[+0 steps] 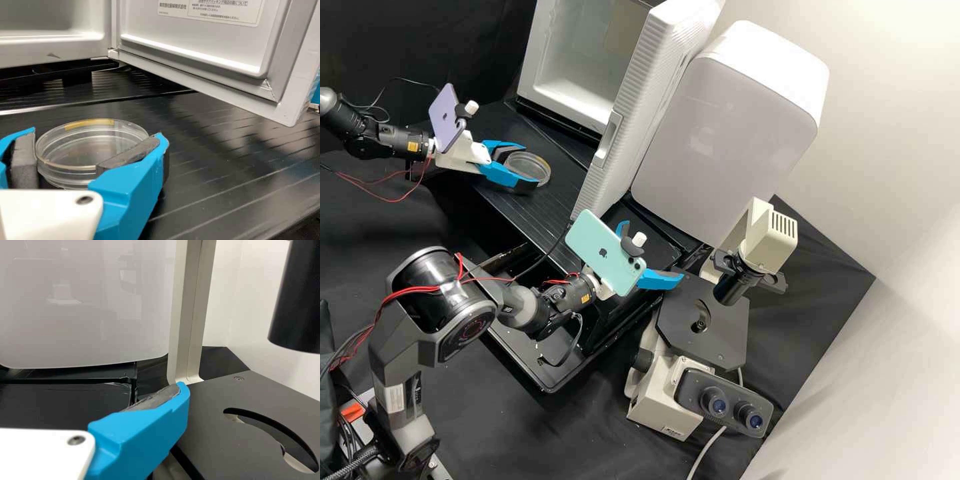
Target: Take the petri dish out of the incubator
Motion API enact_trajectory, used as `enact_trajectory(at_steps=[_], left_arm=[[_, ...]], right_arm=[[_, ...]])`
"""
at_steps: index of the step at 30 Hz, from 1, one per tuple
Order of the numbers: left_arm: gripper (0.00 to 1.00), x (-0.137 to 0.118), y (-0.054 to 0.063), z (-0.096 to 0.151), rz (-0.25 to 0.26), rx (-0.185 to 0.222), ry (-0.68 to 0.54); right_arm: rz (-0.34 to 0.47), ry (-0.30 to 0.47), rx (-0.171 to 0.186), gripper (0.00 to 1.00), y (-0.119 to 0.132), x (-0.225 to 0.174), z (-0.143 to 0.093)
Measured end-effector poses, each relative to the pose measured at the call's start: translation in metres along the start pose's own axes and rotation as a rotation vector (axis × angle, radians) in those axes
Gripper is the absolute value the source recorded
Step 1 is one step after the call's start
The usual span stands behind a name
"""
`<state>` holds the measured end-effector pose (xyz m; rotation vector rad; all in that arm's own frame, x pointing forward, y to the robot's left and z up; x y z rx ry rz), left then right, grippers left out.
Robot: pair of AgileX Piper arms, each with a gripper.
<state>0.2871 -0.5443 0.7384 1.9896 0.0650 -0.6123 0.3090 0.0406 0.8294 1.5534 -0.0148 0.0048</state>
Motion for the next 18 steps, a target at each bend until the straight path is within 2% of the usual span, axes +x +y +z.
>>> enact_trajectory(at_steps=[9, 13, 18], left_arm=[[0.0, -0.0029, -0.0006, -0.0023, 0.03, -0.003, 0.033], [0.0, -0.0054, -0.0052, -0.0022, 0.028, 0.002, 0.05], [0.0, -0.009, -0.0096, 0.0026, 0.035, 0.042, 0.036]], right_arm=[[0.0, 0.0, 0.0, 1.0, 0.0, 0.0, 0.0], [0.0, 0.0, 0.0, 1.0, 0.0, 0.0, 0.0], [0.0, 0.0, 0.0, 1.0, 0.0, 0.0, 0.0]])
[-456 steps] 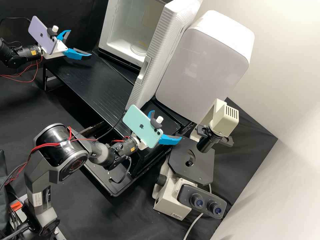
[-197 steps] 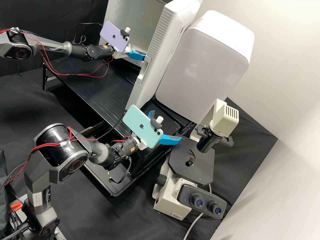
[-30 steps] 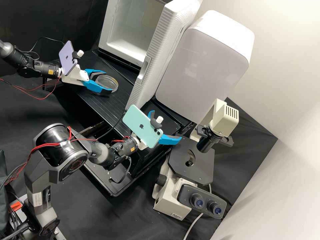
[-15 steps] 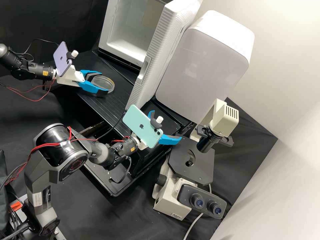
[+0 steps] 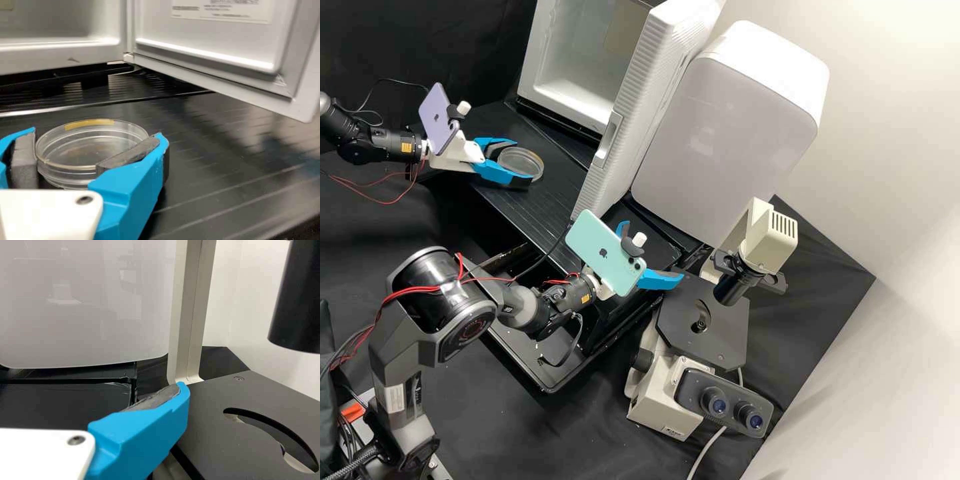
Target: Take the petri dish out of the incubator
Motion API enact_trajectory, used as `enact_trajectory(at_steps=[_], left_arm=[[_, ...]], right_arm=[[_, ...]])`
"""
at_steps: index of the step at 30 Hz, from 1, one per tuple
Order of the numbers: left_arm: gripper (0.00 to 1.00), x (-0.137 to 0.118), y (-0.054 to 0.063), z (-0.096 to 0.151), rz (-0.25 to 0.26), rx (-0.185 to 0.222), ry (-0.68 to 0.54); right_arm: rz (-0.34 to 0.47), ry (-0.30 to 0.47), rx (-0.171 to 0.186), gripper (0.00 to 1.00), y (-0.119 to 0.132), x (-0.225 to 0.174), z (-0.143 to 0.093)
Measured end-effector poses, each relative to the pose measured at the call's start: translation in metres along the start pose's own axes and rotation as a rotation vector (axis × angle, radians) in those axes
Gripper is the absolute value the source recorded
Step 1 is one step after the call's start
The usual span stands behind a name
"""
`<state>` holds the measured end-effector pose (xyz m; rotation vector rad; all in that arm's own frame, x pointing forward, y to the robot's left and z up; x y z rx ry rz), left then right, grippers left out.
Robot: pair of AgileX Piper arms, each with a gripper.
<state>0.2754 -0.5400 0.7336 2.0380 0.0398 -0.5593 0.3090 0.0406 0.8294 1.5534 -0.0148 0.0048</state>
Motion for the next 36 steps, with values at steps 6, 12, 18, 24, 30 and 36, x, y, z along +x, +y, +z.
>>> enact_trajectory(at_steps=[6, 12, 18, 24, 30, 36], left_arm=[[0.0, -0.004, -0.004, 0.008, -0.004, 0.023, -0.029], [1.0, -0.004, -0.005, 0.012, -0.006, 0.074, -0.043], [1.0, -0.004, -0.006, 0.014, -0.004, 0.101, -0.04], [1.0, -0.004, -0.005, 0.013, -0.001, 0.085, -0.025], [1.0, -0.004, -0.005, 0.012, 0.001, 0.093, -0.021], [1.0, -0.004, -0.005, 0.012, 0.004, 0.102, -0.013]], right_arm=[[0.0, 0.0, 0.0, 1.0, 0.0, 0.0, 0.0], [0.0, 0.0, 0.0, 1.0, 0.0, 0.0, 0.0], [0.0, 0.0, 0.0, 1.0, 0.0, 0.0, 0.0], [0.0, 0.0, 0.0, 1.0, 0.0, 0.0, 0.0], [0.0, 0.0, 0.0, 1.0, 0.0, 0.0, 0.0], [0.0, 0.0, 0.0, 1.0, 0.0, 0.0, 0.0]])
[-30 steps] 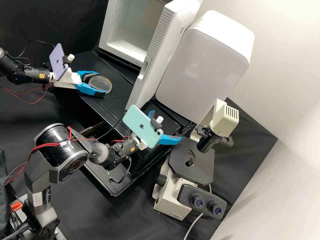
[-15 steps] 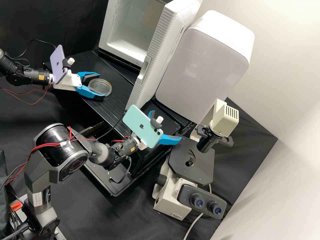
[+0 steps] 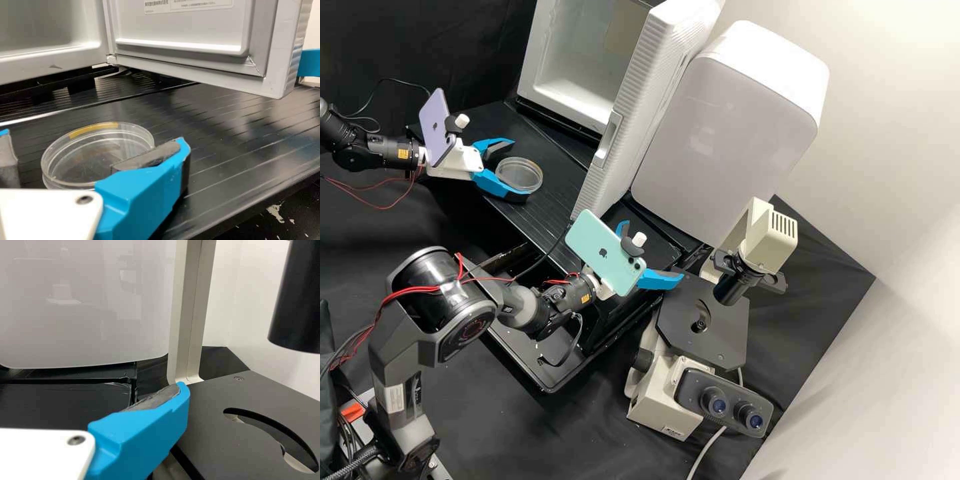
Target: Take the petri dish out of the incubator
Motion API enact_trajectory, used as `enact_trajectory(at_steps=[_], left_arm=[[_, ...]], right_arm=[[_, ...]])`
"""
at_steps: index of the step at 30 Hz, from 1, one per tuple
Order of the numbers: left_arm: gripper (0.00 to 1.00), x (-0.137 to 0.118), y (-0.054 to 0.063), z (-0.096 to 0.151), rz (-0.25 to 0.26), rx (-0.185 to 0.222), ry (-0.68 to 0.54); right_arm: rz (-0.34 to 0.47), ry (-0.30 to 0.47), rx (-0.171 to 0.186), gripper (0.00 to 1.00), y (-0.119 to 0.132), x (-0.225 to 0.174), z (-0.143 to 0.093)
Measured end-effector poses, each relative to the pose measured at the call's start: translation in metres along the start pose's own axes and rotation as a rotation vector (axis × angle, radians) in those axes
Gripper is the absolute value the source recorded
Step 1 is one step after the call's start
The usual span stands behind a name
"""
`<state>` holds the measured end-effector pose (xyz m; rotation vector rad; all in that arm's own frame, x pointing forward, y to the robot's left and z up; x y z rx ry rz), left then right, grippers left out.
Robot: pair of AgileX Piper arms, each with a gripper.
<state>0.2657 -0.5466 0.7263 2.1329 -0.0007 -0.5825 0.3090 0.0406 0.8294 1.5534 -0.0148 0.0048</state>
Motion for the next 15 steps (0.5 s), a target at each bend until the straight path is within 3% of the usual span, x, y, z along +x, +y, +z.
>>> enact_trajectory(at_steps=[3, 6, 9, 13, 15], left_arm=[[1.0, 0.0, 0.001, 0.003, 0.023, 0.021, 0.014], [1.0, -0.003, 0.004, 0.008, 0.093, 0.06, 0.004], [1.0, -0.009, 0.007, 0.01, 0.182, 0.068, -0.014], [1.0, -0.014, 0.011, 0.009, 0.272, 0.013, -0.038], [1.0, -0.015, 0.011, 0.009, 0.288, -0.004, -0.042]], right_arm=[[0.0, 0.0, 0.0, 1.0, 0.0, 0.0, 0.0], [0.0, 0.0, 0.0, 1.0, 0.0, 0.0, 0.0], [0.0, 0.0, 0.0, 1.0, 0.0, 0.0, 0.0], [0.0, 0.0, 0.0, 1.0, 0.0, 0.0, 0.0], [0.0, 0.0, 0.0, 1.0, 0.0, 0.0, 0.0]])
